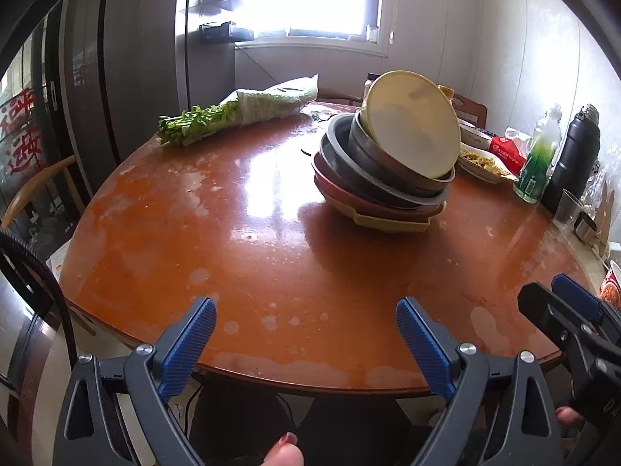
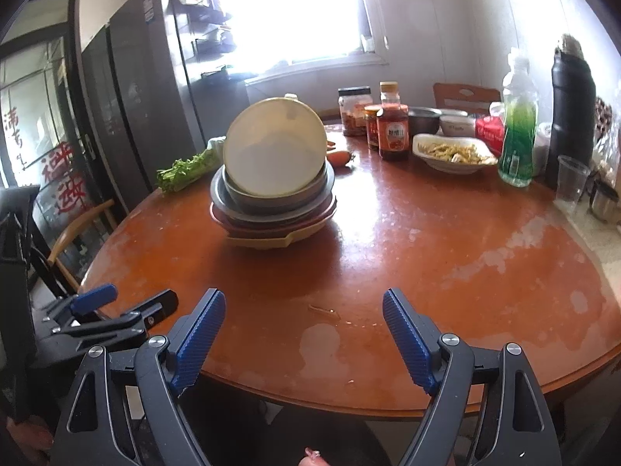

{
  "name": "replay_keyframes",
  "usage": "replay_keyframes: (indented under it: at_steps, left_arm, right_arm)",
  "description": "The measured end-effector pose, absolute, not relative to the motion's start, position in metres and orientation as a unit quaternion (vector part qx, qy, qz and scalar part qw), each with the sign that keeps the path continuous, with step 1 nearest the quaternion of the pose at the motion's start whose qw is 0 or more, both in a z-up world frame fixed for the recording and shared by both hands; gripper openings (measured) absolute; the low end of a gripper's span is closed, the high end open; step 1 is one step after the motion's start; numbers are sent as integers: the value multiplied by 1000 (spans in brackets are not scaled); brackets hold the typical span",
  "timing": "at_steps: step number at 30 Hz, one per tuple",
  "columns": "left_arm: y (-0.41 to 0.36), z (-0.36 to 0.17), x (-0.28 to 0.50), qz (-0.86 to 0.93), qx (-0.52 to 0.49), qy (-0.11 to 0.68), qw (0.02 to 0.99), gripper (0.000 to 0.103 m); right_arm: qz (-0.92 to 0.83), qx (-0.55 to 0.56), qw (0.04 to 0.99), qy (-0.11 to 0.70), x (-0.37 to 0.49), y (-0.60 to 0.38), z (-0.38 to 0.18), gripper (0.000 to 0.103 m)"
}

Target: Organize plates and bowls

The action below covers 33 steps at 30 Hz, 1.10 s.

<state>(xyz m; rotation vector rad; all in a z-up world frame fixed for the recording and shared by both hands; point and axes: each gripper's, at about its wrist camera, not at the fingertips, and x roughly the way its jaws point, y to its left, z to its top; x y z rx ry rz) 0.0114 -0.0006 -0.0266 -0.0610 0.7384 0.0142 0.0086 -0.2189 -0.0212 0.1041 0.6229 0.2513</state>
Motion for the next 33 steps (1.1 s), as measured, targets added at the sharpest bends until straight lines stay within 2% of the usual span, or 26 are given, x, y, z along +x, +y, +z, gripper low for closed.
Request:
replay_keyframes:
  at_steps: [33]
  left_arm:
    - [-3, -33, 13, 13, -18, 368, 930, 94]
  right_arm:
    - [119, 41, 940, 317, 11, -217, -28, 84]
